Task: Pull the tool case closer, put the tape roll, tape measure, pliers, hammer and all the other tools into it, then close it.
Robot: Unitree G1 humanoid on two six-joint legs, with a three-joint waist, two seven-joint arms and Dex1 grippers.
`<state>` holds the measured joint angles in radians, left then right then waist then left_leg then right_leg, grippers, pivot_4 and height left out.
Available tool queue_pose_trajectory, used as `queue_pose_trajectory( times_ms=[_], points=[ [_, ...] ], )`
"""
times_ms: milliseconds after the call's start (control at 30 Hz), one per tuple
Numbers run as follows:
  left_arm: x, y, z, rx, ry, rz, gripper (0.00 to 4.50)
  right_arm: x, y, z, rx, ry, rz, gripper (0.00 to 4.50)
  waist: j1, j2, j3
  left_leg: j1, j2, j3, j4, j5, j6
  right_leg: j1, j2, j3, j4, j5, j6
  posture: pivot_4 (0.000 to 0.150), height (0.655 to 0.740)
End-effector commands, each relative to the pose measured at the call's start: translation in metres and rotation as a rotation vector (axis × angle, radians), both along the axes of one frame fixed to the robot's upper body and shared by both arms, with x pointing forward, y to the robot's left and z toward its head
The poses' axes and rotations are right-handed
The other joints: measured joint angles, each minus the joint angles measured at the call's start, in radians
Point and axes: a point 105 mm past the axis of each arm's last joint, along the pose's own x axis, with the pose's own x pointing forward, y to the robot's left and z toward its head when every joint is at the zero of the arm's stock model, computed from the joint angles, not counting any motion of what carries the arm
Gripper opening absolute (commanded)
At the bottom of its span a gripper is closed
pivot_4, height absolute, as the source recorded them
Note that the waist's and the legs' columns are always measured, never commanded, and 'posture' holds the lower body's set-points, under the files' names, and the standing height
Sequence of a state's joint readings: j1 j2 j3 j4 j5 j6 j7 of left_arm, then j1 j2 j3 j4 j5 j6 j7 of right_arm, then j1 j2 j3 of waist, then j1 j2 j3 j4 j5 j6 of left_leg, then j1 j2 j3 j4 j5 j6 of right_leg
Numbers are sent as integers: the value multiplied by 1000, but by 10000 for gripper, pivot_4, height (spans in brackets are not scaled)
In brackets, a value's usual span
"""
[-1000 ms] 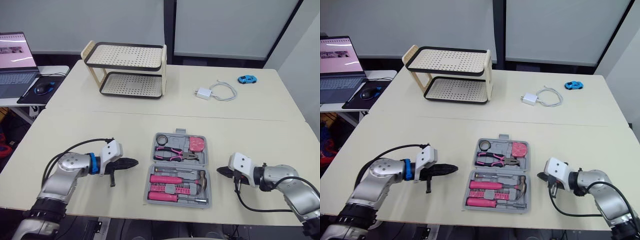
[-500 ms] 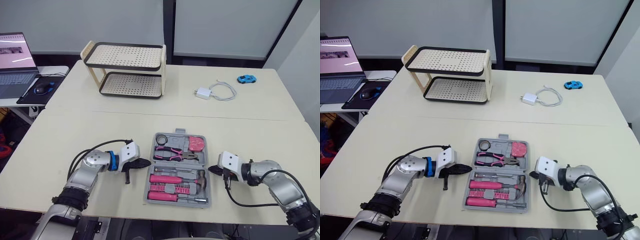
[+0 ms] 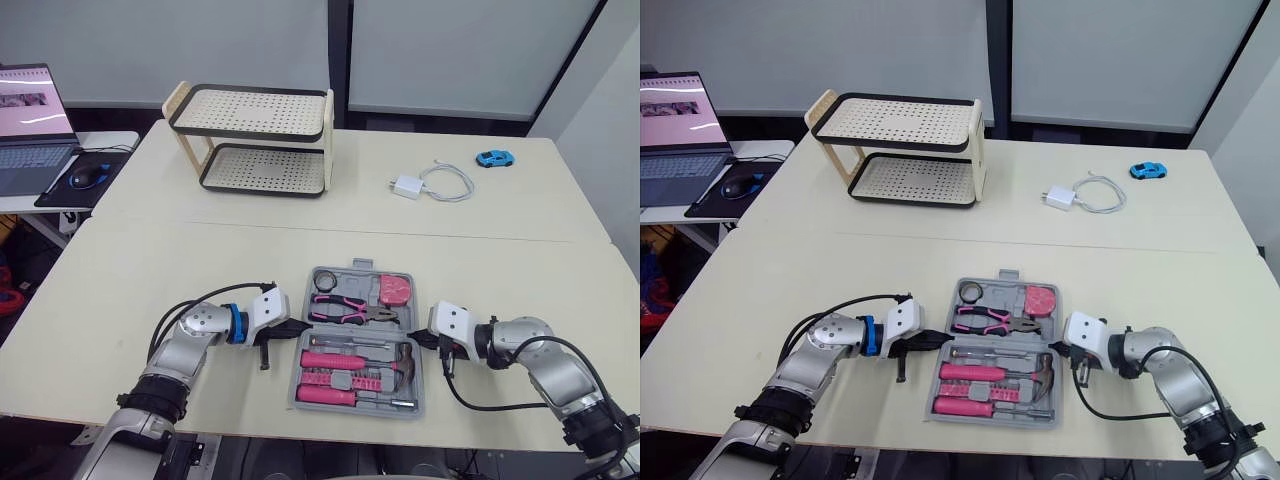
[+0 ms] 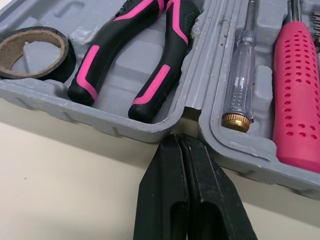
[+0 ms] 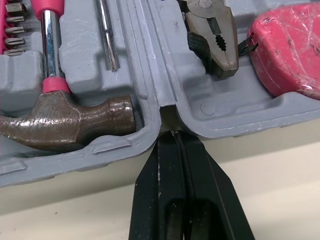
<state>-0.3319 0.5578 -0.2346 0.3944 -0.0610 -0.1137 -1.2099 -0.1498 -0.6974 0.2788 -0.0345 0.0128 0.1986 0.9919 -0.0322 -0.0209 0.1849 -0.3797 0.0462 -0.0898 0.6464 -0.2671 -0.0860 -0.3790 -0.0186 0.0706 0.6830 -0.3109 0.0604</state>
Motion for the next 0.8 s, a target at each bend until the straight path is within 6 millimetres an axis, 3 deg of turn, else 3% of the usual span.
queue_pose_trajectory(
  times_ms=[33,333,800],
  points=[
    [-12,-17,7,-23,-21,-96,323,-14,19,10,31,-11,98,0,0,0,0,0,0,0,0,0,0,0,0,0,0,0,0,1500,7350],
    [-26,-13,3,-17,2,-90,323,-29,19,7,23,25,99,0,0,0,0,1,0,0,0,0,0,0,0,0,1,0,0,1500,7350],
    [-31,-10,0,-10,13,-77,323,-32,20,5,22,34,96,0,0,0,0,1,0,0,0,0,0,0,0,0,1,0,0,1500,7350]
  ],
)
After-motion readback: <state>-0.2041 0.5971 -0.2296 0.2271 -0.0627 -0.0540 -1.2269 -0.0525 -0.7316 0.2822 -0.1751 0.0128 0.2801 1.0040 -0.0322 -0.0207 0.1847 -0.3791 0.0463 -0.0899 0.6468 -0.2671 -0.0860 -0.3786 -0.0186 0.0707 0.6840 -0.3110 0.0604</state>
